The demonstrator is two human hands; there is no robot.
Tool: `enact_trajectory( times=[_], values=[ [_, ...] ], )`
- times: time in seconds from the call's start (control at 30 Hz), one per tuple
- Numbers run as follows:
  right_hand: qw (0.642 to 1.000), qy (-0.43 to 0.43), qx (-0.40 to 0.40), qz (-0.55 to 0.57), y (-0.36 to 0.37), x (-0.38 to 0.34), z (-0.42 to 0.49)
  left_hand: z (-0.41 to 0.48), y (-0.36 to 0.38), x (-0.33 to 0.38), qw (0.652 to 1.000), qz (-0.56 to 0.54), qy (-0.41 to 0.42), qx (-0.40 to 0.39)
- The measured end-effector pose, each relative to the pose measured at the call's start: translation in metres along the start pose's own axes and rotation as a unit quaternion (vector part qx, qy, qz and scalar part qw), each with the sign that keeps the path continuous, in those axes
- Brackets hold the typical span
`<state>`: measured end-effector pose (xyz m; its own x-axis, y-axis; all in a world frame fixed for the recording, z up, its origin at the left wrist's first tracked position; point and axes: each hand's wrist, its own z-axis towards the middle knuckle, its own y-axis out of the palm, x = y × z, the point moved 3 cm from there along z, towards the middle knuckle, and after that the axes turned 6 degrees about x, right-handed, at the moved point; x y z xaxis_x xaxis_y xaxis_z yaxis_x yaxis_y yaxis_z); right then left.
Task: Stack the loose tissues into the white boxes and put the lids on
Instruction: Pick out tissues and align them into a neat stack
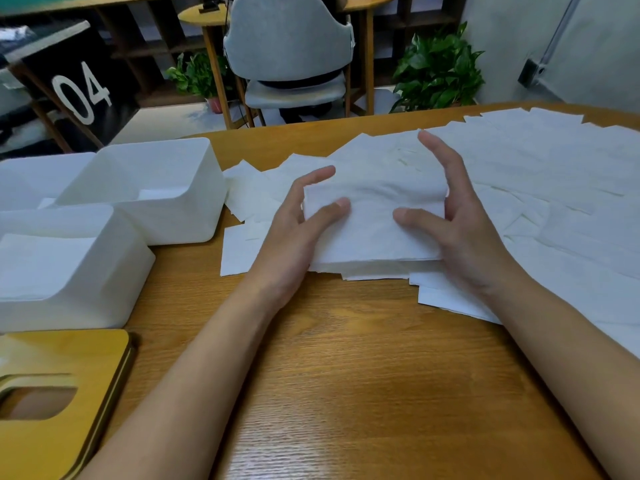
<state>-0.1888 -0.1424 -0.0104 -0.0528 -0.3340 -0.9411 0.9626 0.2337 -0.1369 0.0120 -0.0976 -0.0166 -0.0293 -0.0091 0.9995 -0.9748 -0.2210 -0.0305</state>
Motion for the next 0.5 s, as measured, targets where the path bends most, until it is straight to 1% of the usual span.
enact_trajectory(
  times=[0.07,0.13,0.2,0.27,0.37,0.5],
  values=[
    [0.999,-0.024,-0.001,-0.029,-0.0014,0.0006,-0.0008,-0.0045,-0.0059,0.0050,0.996,0.043,0.073,0.006],
    [0.999,-0.026,-0.005,-0.045,-0.0022,0.0049,-0.0011,-0.0071,-0.0089,0.0066,0.992,0.073,0.106,-0.002],
    [0.995,-0.031,-0.018,-0.089,0.0012,0.0071,-0.0009,-0.0075,-0.0074,0.0061,0.987,0.110,0.117,-0.015],
    [0.991,-0.031,-0.015,-0.127,0.0046,0.0063,-0.0014,-0.0073,-0.0071,0.0049,0.982,0.135,0.131,-0.016],
    [0.994,-0.022,0.007,-0.109,0.0060,0.0036,-0.0014,-0.0069,-0.0072,0.0058,0.983,0.129,0.133,0.002],
    [0.996,-0.002,0.040,-0.081,0.0032,0.0041,0.0000,-0.0083,-0.0068,0.0092,0.986,0.092,0.135,0.020]
  ],
)
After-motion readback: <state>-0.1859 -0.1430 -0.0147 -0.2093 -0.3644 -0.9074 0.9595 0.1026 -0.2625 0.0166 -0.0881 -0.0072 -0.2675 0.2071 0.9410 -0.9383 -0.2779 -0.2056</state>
